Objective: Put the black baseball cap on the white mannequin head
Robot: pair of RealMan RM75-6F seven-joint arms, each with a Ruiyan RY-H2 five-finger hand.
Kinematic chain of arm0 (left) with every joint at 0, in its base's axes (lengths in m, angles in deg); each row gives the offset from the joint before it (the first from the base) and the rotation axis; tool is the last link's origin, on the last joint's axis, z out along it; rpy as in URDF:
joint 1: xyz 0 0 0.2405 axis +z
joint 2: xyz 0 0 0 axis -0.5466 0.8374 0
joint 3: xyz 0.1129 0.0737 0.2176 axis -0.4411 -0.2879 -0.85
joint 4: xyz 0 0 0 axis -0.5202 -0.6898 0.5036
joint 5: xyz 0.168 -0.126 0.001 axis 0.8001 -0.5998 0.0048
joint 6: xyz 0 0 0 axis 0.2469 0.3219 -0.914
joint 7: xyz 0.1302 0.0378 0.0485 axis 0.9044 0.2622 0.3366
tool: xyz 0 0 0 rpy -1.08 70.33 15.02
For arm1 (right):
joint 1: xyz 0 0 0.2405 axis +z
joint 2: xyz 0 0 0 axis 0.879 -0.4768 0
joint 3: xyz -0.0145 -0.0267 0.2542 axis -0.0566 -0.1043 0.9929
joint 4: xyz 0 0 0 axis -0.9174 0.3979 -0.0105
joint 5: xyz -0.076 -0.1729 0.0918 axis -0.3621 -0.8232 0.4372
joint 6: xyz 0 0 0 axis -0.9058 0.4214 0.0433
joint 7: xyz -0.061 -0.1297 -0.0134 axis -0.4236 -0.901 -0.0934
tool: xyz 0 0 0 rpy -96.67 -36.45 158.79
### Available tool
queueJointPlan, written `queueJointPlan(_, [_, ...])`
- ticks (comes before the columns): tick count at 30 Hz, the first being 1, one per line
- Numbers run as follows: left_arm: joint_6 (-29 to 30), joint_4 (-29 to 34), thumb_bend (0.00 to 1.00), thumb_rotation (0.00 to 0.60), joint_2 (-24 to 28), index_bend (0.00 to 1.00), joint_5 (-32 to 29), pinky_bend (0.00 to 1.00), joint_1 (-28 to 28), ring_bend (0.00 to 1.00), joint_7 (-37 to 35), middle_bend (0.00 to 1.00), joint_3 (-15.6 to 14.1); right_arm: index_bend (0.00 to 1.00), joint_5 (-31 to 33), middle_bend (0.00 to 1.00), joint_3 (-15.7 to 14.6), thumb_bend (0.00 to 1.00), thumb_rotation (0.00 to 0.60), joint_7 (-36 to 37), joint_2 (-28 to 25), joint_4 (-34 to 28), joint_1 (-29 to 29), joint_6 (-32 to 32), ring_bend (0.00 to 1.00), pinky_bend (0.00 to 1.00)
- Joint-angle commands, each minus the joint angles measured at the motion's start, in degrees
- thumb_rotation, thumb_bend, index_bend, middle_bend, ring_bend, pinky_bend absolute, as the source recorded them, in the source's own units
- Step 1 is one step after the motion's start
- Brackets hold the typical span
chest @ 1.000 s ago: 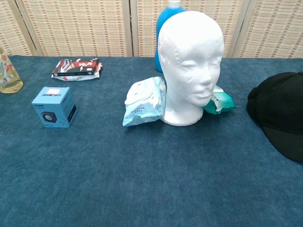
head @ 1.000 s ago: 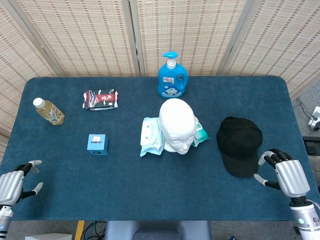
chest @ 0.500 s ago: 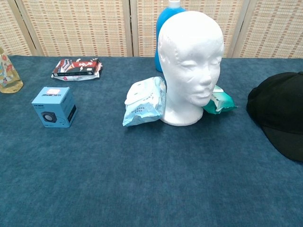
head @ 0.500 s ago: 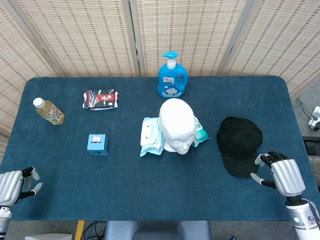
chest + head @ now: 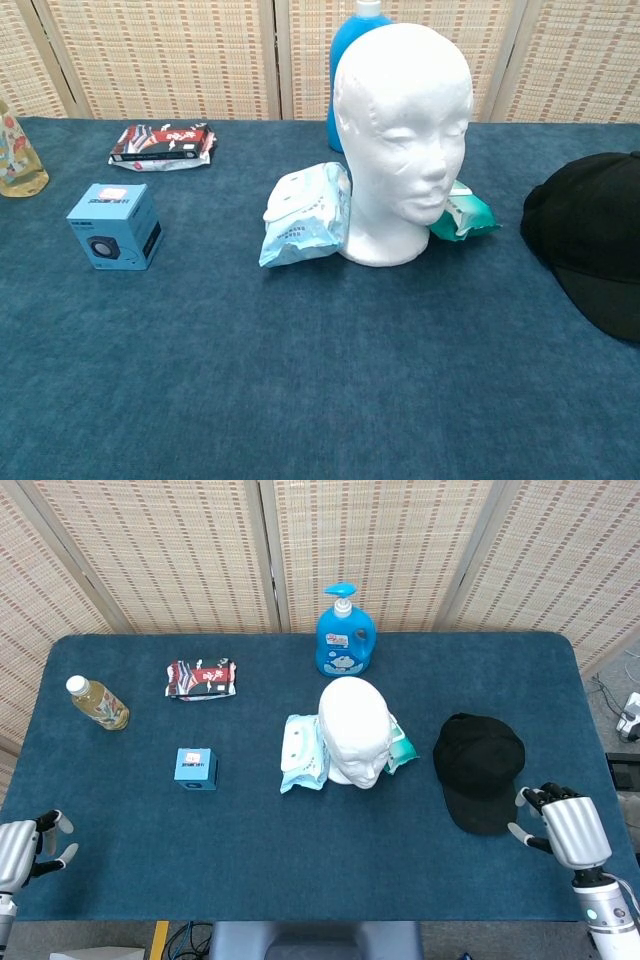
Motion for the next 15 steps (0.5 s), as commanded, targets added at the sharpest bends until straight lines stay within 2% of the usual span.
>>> queueJointPlan(1, [-0.17, 0.01, 0.21, 0.600, 0.01, 0.52, -0.18, 0.94, 0.01, 0.69, 0.03, 0.75, -0.01, 0.53, -0.48, 0.69, -0.74, 0.00, 0.600, 0.37, 1.52, 2.95, -0.03, -0.07, 0.48, 0.61])
queueJointPlan(15, [-0.89, 0.59, 0.22, 0.600, 0.47, 0.54, -1.12, 0.94, 0.06, 0.69, 0.27, 0.75, -0.02, 0.54, 0.10, 0.69, -2.53, 0.00, 0.600, 2.38, 7.35, 14.16, 0.17, -2.71, 0.49, 0.61])
